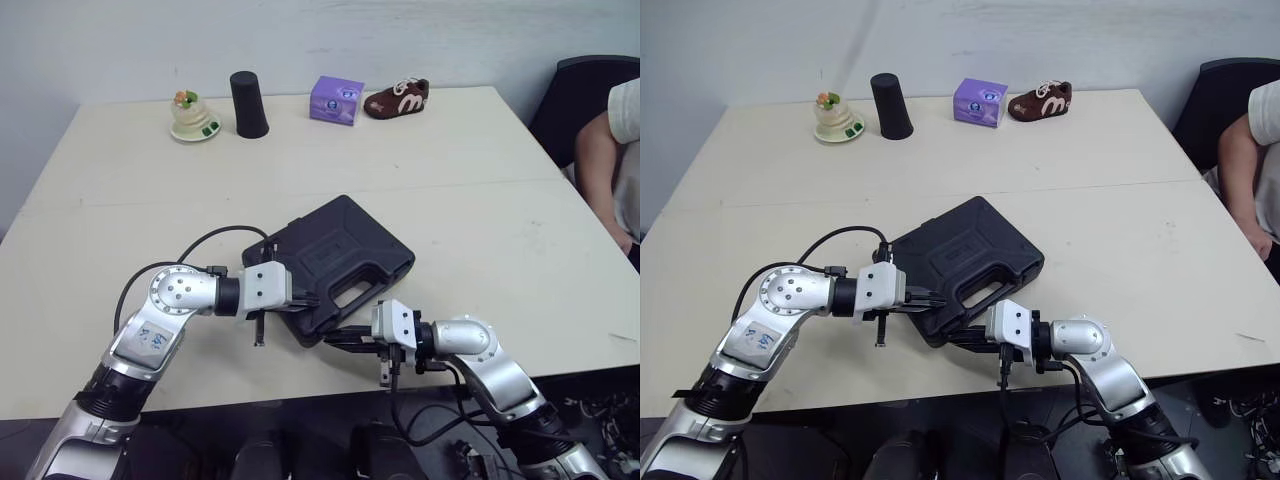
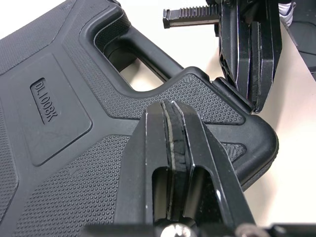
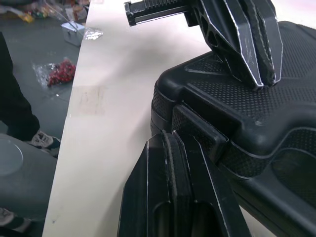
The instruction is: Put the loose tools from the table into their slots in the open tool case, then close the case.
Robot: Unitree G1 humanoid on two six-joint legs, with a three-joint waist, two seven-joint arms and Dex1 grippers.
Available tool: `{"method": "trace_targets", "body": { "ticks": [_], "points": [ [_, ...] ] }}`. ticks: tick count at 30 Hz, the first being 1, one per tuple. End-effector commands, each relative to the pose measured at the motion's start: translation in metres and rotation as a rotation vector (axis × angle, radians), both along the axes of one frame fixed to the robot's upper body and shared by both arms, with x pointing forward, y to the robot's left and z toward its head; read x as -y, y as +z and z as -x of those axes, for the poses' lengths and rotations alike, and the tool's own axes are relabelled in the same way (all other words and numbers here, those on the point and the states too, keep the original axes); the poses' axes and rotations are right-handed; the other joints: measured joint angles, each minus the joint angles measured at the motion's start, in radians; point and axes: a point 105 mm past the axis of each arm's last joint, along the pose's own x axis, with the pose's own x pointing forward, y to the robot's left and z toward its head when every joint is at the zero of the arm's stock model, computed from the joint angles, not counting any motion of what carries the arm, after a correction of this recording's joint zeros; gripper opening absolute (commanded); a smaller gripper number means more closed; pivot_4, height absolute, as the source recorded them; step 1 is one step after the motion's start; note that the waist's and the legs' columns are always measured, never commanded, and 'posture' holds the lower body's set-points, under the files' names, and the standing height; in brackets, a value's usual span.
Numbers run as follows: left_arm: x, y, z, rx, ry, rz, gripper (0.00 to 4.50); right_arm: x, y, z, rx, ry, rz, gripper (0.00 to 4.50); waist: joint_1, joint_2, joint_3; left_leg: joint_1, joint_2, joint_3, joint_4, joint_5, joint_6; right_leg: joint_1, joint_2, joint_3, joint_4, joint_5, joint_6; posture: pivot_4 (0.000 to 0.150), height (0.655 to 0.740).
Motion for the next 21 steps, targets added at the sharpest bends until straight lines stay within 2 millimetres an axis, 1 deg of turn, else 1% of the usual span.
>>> {"method": "trace_targets", "body": {
  "ticks": [1, 4, 8, 15, 17, 21],
  "points": [
    [-0.018, -0.065, 0.017, -0.238, 0.041, -0.167, 0.03, 0.006, 0.025, -0.018, 0.024, -0.074, -0.09, 0.0, -0.002, 0.0, -0.001, 0.0, 0.0, 0.0, 0.0, 0.0, 0.0, 0.0, 0.0, 0.0, 0.0, 0.0, 0.0, 0.15, 0.74],
    [-0.019, -0.066, 0.018, -0.249, 0.05, -0.161, 0.03, 0.009, 0.025, -0.021, 0.0, -0.082, -0.089, 0.0, -0.002, 0.0, -0.001, 0.003, 0.001, 0.0, -0.001, 0.0, 0.0, 0.001, 0.0, 0.001, 0.002, -0.001, -0.001, 0.15, 0.74],
    [-0.024, -0.07, 0.02, -0.265, 0.06, -0.179, 0.03, 0.008, 0.031, -0.018, -0.085, -0.065, -0.127, 0.0, -0.003, 0.0, -0.001, 0.009, 0.003, 0.001, -0.004, -0.001, -0.001, 0.005, 0.001, 0.002, 0.003, -0.002, -0.004, 0.15, 0.74],
    [-0.025, -0.072, 0.018, -0.269, 0.083, -0.172, 0.03, 0.007, 0.03, -0.015, -0.109, -0.055, -0.115, 0.0, -0.003, 0.003, -0.005, 0.013, 0.005, 0.001, -0.005, -0.003, -0.003, 0.007, 0.002, 0.002, 0.004, -0.004, -0.008, 0.15, 0.74],
    [-0.025, -0.069, 0.015, -0.252, 0.095, -0.15, 0.03, 0.007, 0.028, -0.012, -0.11, -0.04, -0.1, 0.0, -0.003, 0.003, -0.005, 0.013, 0.005, 0.001, -0.005, -0.003, -0.004, 0.007, 0.002, 0.002, 0.004, -0.004, -0.008, 0.15, 0.74],
    [-0.022, -0.056, 0.011, -0.191, 0.092, -0.073, 0.03, 0.013, 0.026, -0.007, -0.096, -0.024, -0.069, 0.0, -0.002, 0.003, -0.005, 0.013, 0.005, 0.001, -0.005, -0.003, -0.004, 0.006, 0.002, 0.002, 0.004, -0.005, -0.009, 0.15, 0.74]
  ]
}}
